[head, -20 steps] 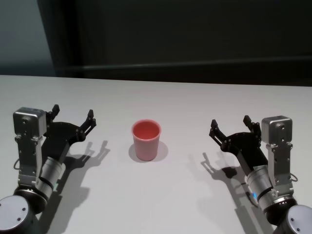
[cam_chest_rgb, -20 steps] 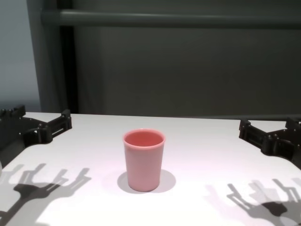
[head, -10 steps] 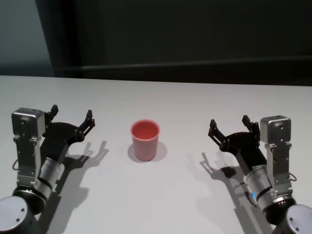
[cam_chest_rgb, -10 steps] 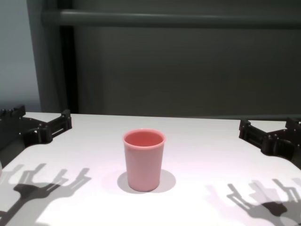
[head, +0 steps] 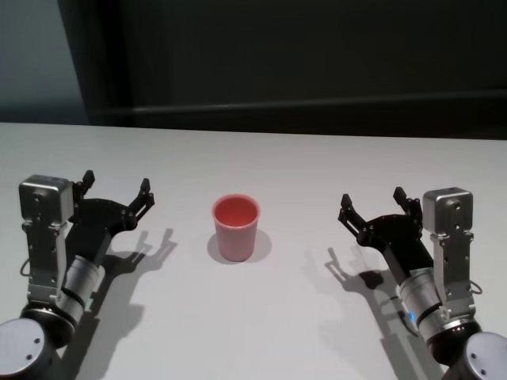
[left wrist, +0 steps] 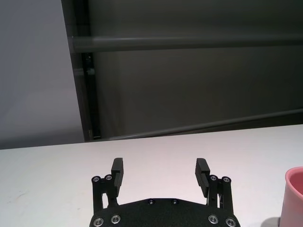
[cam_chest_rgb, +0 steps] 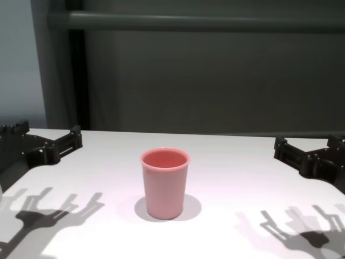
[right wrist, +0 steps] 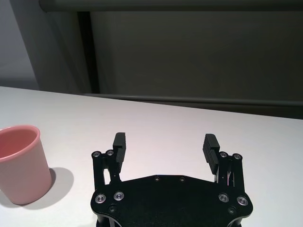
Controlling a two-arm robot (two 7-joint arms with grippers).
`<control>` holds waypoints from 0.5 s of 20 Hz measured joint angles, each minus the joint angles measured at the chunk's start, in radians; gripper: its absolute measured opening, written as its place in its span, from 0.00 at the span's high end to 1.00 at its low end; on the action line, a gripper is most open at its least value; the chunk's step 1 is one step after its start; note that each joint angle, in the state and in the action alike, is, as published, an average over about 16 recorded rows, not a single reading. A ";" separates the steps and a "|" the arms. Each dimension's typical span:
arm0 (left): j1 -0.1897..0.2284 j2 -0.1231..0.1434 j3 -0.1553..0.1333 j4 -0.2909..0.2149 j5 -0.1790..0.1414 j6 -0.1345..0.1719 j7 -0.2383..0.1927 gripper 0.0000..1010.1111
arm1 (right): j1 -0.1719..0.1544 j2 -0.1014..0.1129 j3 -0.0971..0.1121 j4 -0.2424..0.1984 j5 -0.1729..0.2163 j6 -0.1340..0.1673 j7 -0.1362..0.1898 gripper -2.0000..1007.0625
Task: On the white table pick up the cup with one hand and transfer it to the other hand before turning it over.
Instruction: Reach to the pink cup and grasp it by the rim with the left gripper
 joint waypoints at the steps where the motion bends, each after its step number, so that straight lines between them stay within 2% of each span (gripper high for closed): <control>1: 0.000 0.000 0.000 0.000 0.000 0.000 0.000 0.01 | 0.000 0.000 0.000 0.000 0.000 0.000 0.000 0.00; 10: 0.000 0.000 0.000 0.000 0.000 0.000 0.000 0.01 | 0.000 0.000 0.000 0.000 0.000 0.000 0.000 0.00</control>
